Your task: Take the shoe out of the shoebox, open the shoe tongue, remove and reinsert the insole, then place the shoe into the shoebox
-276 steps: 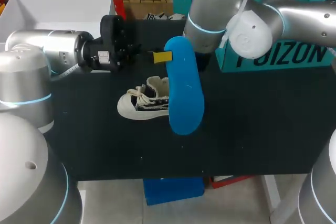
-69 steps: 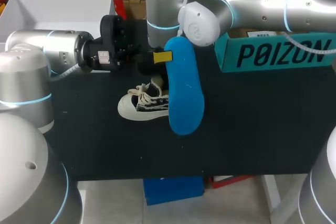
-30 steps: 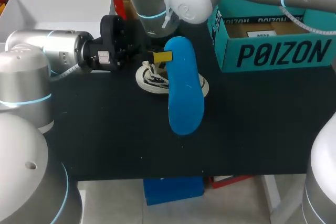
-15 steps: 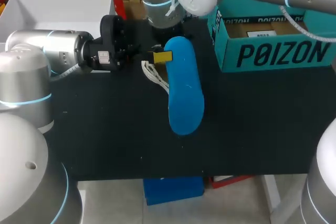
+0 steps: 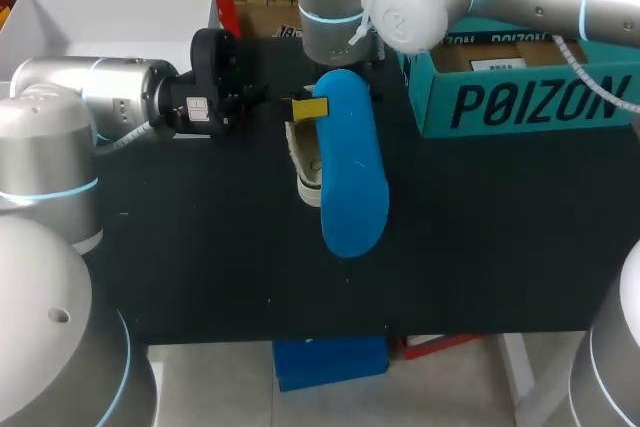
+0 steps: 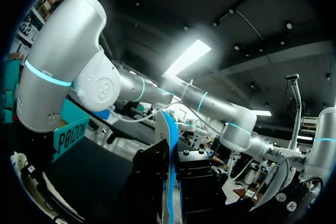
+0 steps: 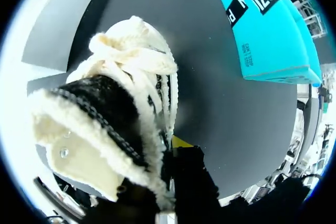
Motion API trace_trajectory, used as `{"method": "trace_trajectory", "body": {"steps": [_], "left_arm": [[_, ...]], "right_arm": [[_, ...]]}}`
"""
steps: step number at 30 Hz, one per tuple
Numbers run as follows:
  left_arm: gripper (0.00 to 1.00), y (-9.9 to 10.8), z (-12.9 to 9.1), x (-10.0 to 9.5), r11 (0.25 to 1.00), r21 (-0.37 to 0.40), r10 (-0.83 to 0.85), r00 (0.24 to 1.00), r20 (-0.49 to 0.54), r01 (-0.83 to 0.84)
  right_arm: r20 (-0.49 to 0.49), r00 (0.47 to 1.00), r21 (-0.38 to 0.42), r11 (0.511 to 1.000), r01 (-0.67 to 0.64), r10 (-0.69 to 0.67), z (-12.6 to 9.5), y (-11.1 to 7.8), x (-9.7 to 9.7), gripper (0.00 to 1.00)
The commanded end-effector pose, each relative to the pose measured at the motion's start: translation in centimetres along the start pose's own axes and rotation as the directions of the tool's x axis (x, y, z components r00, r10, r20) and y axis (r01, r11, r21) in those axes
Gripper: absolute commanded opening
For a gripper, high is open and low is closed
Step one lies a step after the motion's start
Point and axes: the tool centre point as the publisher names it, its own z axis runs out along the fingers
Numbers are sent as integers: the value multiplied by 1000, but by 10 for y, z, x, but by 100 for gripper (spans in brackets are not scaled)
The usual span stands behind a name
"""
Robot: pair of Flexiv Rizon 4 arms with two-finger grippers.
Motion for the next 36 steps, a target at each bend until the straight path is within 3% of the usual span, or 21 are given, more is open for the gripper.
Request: {"method": "trace_trajectory", "body": {"steps": [1,12,36], "left_arm": [[0,1,1,1,1000,0,1,1000,6,-1],[0,1,1,1,1000,0,1,1000,6,-1],[0,1,1,1,1000,0,1,1000,6,-1]], "right_arm": [[-47,982,-89,979,-184,181,3,-11,3,0],[38,992,-117,986,-117,122,17,-15,10,0],[31,990,-101,986,-133,137,62,-18,5,0]]}}
